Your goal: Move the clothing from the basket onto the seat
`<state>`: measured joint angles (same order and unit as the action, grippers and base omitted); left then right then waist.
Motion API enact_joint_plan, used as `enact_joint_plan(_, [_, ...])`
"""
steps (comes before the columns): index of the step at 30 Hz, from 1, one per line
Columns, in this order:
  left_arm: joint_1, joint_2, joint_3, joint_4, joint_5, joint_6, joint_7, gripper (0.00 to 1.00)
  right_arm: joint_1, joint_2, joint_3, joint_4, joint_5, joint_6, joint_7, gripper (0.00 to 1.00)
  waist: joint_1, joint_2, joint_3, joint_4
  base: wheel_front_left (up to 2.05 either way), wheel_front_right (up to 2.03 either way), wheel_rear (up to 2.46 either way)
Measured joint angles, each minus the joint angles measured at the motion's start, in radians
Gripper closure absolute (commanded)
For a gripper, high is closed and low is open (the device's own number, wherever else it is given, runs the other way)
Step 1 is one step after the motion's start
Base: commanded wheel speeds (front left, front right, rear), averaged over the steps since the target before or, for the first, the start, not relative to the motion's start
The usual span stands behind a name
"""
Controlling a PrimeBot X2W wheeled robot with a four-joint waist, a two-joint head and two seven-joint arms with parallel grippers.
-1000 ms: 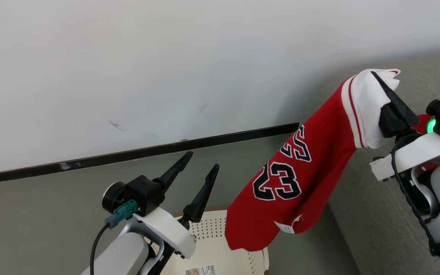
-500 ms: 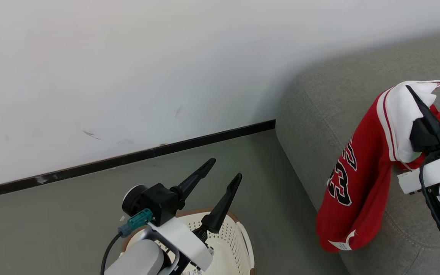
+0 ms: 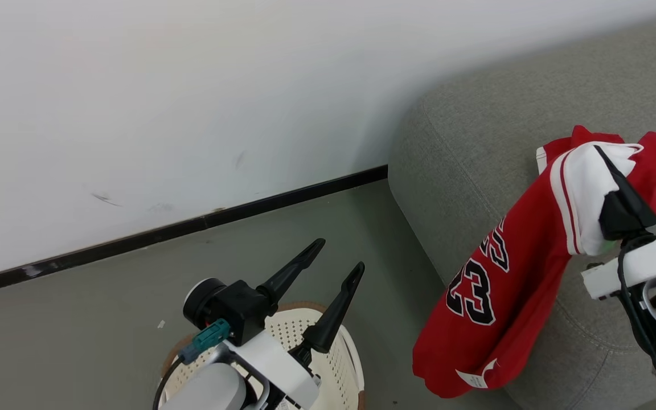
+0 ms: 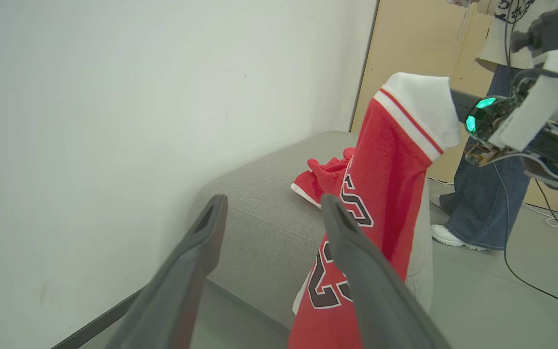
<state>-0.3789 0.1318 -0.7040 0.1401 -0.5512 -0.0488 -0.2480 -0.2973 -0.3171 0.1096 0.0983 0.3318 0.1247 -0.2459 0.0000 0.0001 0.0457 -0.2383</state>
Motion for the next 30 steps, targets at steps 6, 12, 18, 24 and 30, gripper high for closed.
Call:
enact_joint_plan(6, [0.000, 0.012, 0.013, -0.021, 0.009, 0.015, 0.000, 0.00, -0.147, -0.015, -0.024, 0.010, 0.015, 0.000, 0.028, 1.00, 0.0000, 0.0000, 0.031, -0.002, 0.00, 0.00, 0.00])
enact_joint_plan(12, [0.000, 0.030, 0.029, -0.046, 0.030, 0.029, 0.000, 0.00, -0.358, -0.070, -0.156, -0.006, 0.021, 0.000, 0.069, 1.00, 0.0000, 0.0000, 0.066, -0.002, 0.00, 0.00, 0.00])
enact_joint_plan(18, [-0.002, 0.040, 0.041, -0.071, 0.044, 0.039, 0.000, 0.00, -0.526, -0.148, -0.275, 0.023, -0.012, 0.000, 0.129, 1.00, 0.0001, 0.0000, 0.102, 0.001, 0.00, 0.00, 0.00])
enact_joint_plan(24, [-0.010, 0.058, 0.046, -0.096, 0.053, 0.046, 0.000, 0.00, -0.619, -0.198, -0.350, 0.064, -0.037, 0.000, 0.160, 1.00, 0.0000, 0.0000, 0.137, 0.006, 0.00, 0.00, 0.00])
enact_joint_plan(30, [-0.032, 0.065, 0.045, -0.121, 0.065, 0.048, 0.010, 0.00, -0.700, -0.275, -0.402, 0.096, -0.084, 0.000, 0.173, 1.00, 0.0000, 0.0000, 0.172, 0.011, 0.00, 0.00, 0.00])
